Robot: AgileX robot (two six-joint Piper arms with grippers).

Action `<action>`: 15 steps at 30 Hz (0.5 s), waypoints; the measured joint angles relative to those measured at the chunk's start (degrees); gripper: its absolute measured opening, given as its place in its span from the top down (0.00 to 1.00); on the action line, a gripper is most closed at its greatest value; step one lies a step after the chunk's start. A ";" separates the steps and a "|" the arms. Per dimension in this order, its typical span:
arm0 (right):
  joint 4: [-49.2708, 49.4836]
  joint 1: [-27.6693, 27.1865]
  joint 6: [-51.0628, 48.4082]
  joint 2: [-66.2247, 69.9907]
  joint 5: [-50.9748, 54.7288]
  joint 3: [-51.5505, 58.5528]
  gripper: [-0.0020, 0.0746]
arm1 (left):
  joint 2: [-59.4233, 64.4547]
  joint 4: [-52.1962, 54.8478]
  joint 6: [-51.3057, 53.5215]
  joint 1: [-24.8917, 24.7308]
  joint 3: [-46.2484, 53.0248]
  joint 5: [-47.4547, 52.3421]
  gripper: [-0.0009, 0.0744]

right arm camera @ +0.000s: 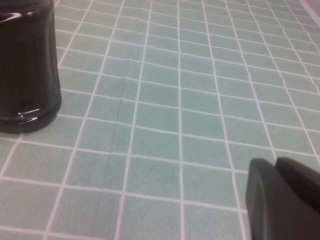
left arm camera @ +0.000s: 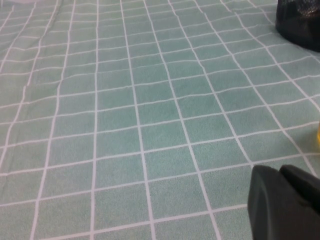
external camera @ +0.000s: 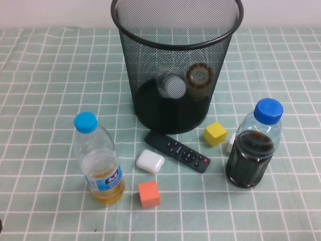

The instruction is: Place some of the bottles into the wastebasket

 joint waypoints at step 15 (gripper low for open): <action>0.00 0.00 0.00 0.00 0.00 0.00 0.98 | -0.12 0.53 0.00 0.00 0.00 0.10 0.99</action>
